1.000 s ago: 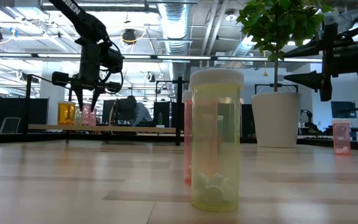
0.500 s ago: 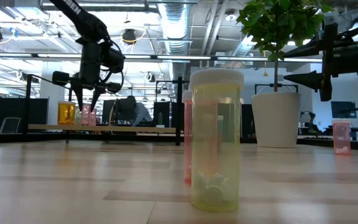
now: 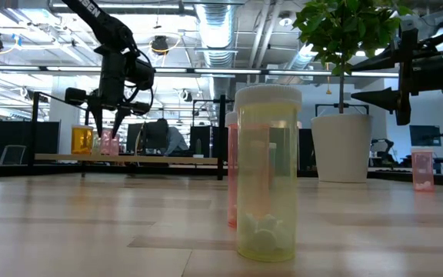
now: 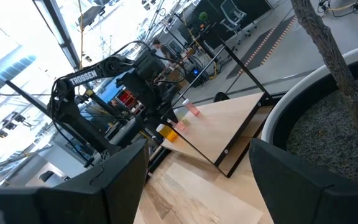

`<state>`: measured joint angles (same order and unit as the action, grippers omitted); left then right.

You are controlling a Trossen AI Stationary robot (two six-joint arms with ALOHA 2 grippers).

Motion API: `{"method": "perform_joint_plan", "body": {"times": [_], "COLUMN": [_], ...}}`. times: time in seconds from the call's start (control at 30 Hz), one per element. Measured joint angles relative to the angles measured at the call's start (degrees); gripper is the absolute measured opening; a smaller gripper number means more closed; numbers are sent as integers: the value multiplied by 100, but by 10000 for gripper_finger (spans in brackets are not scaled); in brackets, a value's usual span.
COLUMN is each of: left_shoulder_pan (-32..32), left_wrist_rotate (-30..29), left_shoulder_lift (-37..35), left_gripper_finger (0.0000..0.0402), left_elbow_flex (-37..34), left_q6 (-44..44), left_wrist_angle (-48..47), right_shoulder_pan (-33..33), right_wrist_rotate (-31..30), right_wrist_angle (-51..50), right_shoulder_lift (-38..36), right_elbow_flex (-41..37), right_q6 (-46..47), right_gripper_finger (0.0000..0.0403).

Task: Pick and place medicine bottles onto shelf by color
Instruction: Put the pink pill bottle on the shelf

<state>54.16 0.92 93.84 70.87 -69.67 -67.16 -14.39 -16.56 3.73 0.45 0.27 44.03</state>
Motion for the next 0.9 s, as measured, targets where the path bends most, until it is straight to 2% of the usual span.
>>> {"method": "perform_joint_plan", "body": {"times": [0.43,0.9], "left_shoulder_pan": [-25,-25], "left_wrist_rotate": [-58,21], "left_shoulder_lift": [0,0], "left_gripper_finger": [110,110], "left_elbow_flex": [-4,-5], "left_q6": [94,796], "left_wrist_angle": [33,142], "right_shoulder_pan": [0,0], "right_wrist_rotate": [0,0], "right_wrist_angle": [0,0], "right_shoulder_lift": [1,0], "right_elbow_flex": [1,2], "right_q6": [0,0], "right_gripper_finger": [302,302]}}
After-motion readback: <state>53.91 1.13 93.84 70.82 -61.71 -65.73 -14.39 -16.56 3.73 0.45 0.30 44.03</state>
